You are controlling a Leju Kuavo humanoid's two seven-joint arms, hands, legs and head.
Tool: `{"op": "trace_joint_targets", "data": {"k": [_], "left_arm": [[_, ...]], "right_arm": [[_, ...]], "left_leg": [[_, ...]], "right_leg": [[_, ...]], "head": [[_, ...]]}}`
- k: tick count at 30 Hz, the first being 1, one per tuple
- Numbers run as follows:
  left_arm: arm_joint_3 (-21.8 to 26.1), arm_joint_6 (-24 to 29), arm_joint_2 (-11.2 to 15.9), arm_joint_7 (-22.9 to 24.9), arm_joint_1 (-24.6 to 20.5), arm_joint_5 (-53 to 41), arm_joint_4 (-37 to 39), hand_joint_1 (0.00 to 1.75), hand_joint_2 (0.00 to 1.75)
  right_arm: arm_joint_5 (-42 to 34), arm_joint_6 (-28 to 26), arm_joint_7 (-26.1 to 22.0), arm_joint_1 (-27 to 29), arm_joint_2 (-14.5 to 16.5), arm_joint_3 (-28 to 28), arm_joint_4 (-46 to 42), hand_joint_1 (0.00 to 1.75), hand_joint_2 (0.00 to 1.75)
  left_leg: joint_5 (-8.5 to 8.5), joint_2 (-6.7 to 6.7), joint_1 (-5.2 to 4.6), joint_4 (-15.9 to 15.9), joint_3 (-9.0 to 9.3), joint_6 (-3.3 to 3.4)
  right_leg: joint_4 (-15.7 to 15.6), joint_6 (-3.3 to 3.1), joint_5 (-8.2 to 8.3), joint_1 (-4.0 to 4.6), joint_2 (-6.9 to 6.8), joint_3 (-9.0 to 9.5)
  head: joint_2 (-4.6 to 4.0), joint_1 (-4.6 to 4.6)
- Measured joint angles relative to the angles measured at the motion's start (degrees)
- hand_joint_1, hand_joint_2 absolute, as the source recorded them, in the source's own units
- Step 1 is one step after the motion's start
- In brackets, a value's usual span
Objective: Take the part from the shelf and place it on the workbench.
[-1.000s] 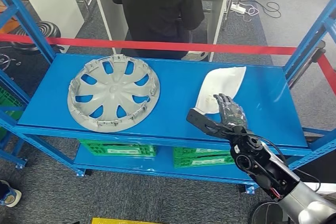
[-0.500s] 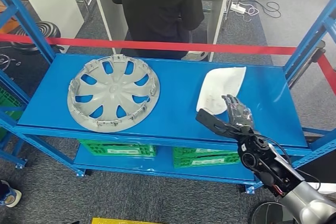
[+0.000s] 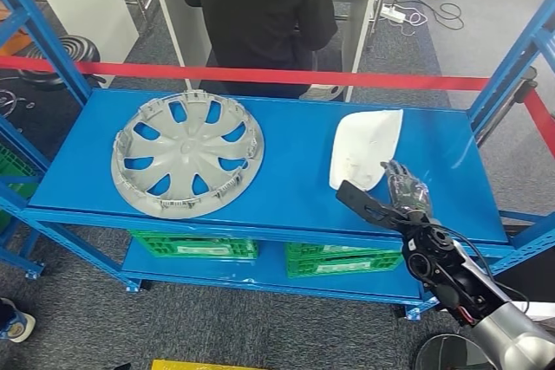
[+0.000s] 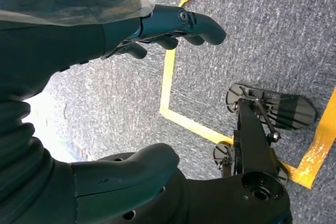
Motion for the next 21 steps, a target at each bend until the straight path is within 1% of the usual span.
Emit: {"op": "trace_joint_targets", "data": {"k": [1,2,3,5,6,11,13,15,21], "left_arm": [[0.0,-0.01,0.01,-0.01,0.0,-0.01,0.0,0.0,1.75],[0.0,-0.02,0.01,-0.02,0.0,-0.01,0.0,0.0,1.75],[0.0,-0.01,0.01,-0.02,0.0,-0.01,0.0,0.0,1.75],[-0.01,-0.02,0.02,-0.02,0.01,-0.01,0.0,0.0,1.75],[-0.01,-0.02,0.02,-0.02,0.01,0.01,0.0,0.0,1.75],[-0.02,-0.05,0.03,-0.14,0.02,0.25,0.0,0.0,1.75],[-0.02,-0.05,0.02,-0.25,0.03,0.29,0.0,0.0,1.75],[-0.02,-0.06,0.01,-0.33,0.02,0.37,0.0,0.0,1.75],[-0.02,-0.14,-0.02,-0.39,0.03,0.52,0.0,0.0,1.75]], "right_arm": [[0.02,0.03,0.0,0.07,-0.04,-0.15,0.0,0.82,1.75],[0.03,0.04,0.01,0.16,-0.05,-0.26,0.0,1.05,1.75],[0.03,0.06,0.03,0.26,-0.07,-0.35,0.0,1.21,1.75],[0.03,0.09,0.07,0.48,-0.12,-0.48,0.0,0.69,1.75],[0.03,0.09,0.09,0.58,-0.17,-0.52,0.0,0.58,1.75],[0.07,0.17,-0.09,1.06,-0.42,-0.96,0.0,0.29,1.75],[0.17,0.22,-0.23,1.13,-0.45,-1.23,0.0,0.12,1.75],[0.39,0.28,-0.33,1.1,-0.48,-1.44,0.0,0.0,1.75],[2.02,0.36,-0.2,0.9,-0.5,-1.89,-0.14,0.0,1.75]], "left_leg": [[0.0,0.0,0.0,0.0,0.01,0.0],[0.0,0.0,0.0,0.0,0.01,0.0],[0.0,0.0,0.0,0.0,0.02,0.0],[0.0,0.0,0.0,0.0,0.02,0.0],[0.0,0.0,0.0,0.0,0.02,0.0],[0.0,0.0,0.0,0.0,0.02,0.0],[0.0,0.0,0.0,0.0,0.03,0.0],[0.0,0.0,0.0,0.0,0.03,0.0],[0.0,0.0,0.0,0.0,0.05,0.0]], "right_leg": [[0.0,0.0,0.0,0.0,0.0,0.0],[0.0,0.0,0.0,0.0,0.0,0.01],[0.0,0.0,0.0,0.0,0.0,0.02],[0.0,0.0,0.0,0.0,0.0,0.02],[0.0,0.0,0.0,0.0,0.0,0.02],[0.0,0.0,0.01,0.0,0.0,0.03],[0.0,0.0,0.01,0.0,0.0,0.04],[0.0,0.0,0.0,0.0,0.0,0.04],[0.0,0.0,0.0,0.0,0.0,0.08]], "head": [[0.0,0.0],[0.0,0.0],[0.0,0.0],[0.0,0.0],[0.0,0.0],[0.0,0.0],[0.0,0.0],[0.0,0.0],[0.0,0.0]]}}
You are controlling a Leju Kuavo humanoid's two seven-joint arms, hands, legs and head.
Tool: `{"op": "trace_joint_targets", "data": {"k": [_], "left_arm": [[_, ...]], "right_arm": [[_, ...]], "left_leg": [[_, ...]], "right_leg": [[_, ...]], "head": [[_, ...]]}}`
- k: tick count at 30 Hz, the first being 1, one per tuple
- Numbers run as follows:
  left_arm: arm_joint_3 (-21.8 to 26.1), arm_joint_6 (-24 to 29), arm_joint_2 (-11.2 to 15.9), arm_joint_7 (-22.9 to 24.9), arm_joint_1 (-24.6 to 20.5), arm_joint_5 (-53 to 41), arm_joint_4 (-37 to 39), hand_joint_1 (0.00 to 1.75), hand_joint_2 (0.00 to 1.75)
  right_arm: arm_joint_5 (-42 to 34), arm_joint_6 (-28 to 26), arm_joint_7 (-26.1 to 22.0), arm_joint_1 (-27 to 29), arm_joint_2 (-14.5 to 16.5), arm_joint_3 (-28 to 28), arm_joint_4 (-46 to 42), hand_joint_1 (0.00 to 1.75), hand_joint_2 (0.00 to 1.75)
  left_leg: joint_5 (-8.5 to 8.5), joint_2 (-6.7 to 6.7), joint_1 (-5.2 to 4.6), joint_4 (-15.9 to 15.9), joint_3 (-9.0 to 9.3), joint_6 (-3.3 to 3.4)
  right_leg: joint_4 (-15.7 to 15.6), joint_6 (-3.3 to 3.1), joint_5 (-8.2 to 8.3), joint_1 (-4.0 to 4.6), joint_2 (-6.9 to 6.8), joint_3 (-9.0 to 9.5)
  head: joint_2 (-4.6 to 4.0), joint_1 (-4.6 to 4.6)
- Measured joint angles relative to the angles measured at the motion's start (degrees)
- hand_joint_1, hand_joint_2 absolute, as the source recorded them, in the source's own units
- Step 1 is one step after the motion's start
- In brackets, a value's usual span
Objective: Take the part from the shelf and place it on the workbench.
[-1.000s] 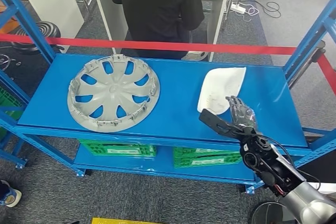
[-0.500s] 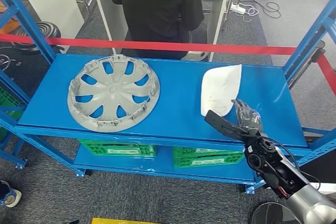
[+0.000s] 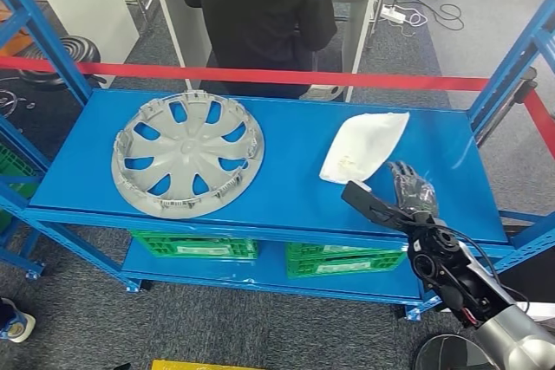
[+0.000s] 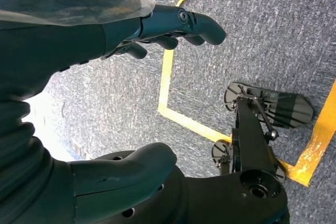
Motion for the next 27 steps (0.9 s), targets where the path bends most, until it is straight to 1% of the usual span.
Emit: {"op": "trace_joint_targets", "data": {"k": [12,18,23,27], "left_arm": [[0.01,0.07,-0.02,0.41,0.0,0.47,0.0,0.0,1.75],[0.01,0.11,-0.05,0.55,0.0,0.63,0.0,0.0,1.75],[0.01,0.11,-0.12,0.63,0.0,0.73,0.0,0.0,1.75],[-0.01,0.08,-0.16,0.6,0.0,0.45,0.0,0.0,1.75]], "right_arm": [[3.65,1.78,2.18,-0.01,0.0,-0.09,-3.92,0.0,1.75],[4.93,3.99,3.8,-0.47,0.0,0.04,-7.55,0.0,1.75],[5.11,5.71,4.67,-1.83,-0.03,0.13,-10.76,0.0,1.75],[3.55,6.68,4.69,-3.39,-0.72,0.12,-11.42,0.0,1.75]], "left_leg": [[0.0,-0.01,-0.01,0.0,0.01,0.0],[0.0,0.0,0.0,0.0,0.01,0.0],[0.01,0.0,-0.01,0.0,0.01,0.01],[0.01,-0.01,-0.01,0.0,0.01,0.01]], "right_leg": [[0.01,0.0,0.0,0.0,0.0,0.02],[0.01,0.0,0.0,0.0,0.0,0.02],[0.01,0.0,0.0,0.0,0.0,0.02],[0.0,0.0,0.01,-0.01,0.01,0.02]], "head": [[0.0,0.0],[0.0,0.0],[0.0,0.01],[0.0,0.0]]}}
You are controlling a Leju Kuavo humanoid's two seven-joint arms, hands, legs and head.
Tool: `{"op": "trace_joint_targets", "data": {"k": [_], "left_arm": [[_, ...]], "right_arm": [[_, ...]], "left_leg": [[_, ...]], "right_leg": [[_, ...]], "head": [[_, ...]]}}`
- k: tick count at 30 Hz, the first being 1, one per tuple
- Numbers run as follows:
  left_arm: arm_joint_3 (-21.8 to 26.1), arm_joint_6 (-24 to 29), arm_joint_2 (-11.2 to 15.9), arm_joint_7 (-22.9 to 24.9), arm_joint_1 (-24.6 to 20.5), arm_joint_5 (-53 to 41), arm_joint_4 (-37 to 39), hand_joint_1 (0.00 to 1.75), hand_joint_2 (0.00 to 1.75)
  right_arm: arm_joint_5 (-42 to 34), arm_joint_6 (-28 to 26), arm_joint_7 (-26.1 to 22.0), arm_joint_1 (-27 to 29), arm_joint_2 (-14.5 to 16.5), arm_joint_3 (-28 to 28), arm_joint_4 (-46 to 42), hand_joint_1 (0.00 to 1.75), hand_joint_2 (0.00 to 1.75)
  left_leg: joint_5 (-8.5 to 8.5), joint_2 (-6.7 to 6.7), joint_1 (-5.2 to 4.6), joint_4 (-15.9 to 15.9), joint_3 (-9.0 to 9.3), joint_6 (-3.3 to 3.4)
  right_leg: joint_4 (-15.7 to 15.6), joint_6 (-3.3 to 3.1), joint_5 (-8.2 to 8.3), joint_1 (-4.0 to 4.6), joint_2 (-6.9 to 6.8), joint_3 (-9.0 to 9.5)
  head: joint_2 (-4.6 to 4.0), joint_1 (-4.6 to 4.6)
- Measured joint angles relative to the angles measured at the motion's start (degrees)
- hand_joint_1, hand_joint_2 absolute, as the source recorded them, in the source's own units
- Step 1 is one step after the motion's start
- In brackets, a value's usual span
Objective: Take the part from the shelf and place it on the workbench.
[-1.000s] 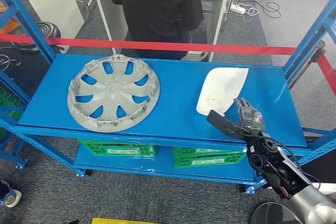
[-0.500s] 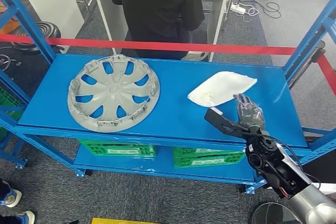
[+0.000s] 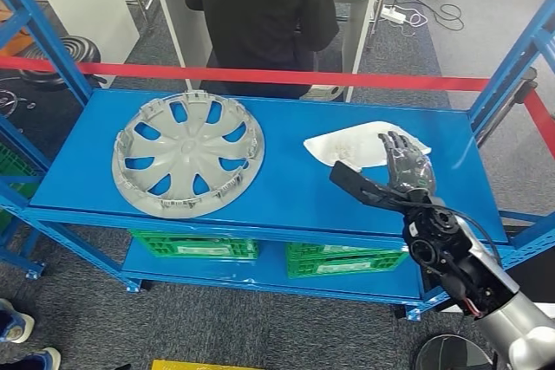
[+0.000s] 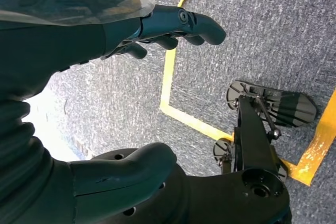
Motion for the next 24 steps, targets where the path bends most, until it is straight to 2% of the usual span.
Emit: {"op": "trace_joint_targets", "data": {"k": [12,21,24], "left_arm": [[-1.03,-0.15,-0.08,0.1,-0.1,-0.86,0.0,0.0,1.75],[-1.44,-0.15,-0.17,0.16,-0.32,-1.05,0.0,0.0,1.75],[-1.64,-0.15,-0.17,0.16,-0.4,-1.14,0.0,0.0,1.75]], "right_arm": [[-6.12,-0.25,-1.34,-1.17,-3.9,-1.6,4.73,0.0,1.75],[-7.04,-0.75,-2.09,-0.63,-4.65,-2.51,8.62,0.0,1.75],[-7.6,-1.15,-3.72,-0.61,-4.74,-2.52,10.13,0.0,1.75]], "left_leg": [[0.0,0.01,-0.01,0.01,0.0,0.0],[0.0,0.01,-0.01,0.01,0.0,0.0],[0.0,0.01,-0.01,0.01,0.0,0.0]], "right_leg": [[-0.01,0.0,0.0,-0.01,-0.01,-0.03],[-0.01,0.0,0.0,-0.01,0.0,-0.03],[-0.01,0.0,0.0,-0.01,0.0,-0.02]], "head": [[0.0,0.0],[0.0,0.01],[0.0,0.01]]}}
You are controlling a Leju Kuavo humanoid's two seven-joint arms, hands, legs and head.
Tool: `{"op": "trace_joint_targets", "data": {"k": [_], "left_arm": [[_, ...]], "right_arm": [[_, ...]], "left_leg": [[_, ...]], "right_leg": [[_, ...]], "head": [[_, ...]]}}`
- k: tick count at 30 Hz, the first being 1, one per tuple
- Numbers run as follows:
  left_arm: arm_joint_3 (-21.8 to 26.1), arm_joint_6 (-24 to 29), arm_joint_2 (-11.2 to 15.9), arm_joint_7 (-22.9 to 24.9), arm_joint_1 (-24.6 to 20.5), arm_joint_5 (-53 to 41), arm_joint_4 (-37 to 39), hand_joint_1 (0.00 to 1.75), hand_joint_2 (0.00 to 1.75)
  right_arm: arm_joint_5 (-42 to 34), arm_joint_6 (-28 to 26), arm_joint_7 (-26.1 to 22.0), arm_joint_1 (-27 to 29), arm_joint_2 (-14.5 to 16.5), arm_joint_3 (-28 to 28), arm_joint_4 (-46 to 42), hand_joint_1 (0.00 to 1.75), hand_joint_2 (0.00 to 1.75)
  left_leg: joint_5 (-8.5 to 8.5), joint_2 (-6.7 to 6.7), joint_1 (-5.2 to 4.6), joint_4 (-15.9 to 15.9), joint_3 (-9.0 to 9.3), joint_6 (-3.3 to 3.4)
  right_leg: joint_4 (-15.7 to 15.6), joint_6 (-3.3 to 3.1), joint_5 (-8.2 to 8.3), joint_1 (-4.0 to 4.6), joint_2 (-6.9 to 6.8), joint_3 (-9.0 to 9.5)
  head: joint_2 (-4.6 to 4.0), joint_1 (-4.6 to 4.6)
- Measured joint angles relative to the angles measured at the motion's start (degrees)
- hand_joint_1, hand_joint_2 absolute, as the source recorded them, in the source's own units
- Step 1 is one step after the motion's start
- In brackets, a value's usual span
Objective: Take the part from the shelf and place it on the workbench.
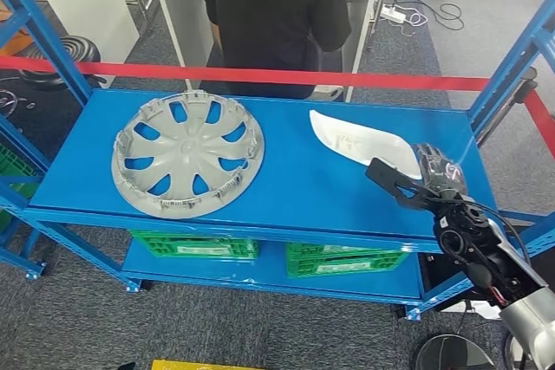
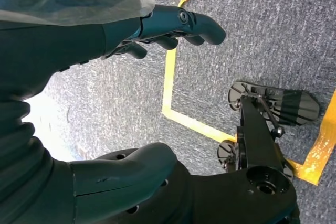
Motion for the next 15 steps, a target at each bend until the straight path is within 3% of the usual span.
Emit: {"op": "trace_joint_targets", "data": {"k": [5,15], "left_arm": [[-0.48,0.0,0.01,-0.06,-0.17,0.01,0.0,0.0,1.75],[-0.68,-0.15,0.01,-0.26,-0.27,0.4,0.0,0.0,1.75]], "right_arm": [[0.28,-3.2,-4.35,-0.08,-0.01,0.08,3.32,0.0,1.75],[3.84,-4.9,-6.26,-1.8,0.46,1.17,4.1,0.0,1.75]], "left_leg": [[0.0,-0.01,-0.01,0.0,-0.01,0.0],[0.0,-0.04,-0.01,-0.01,-0.01,0.0]], "right_leg": [[0.0,0.0,0.0,0.0,-0.01,0.04],[0.03,0.0,0.0,0.01,-0.03,0.08]], "head": [[0.0,0.01],[0.0,0.01]]}}
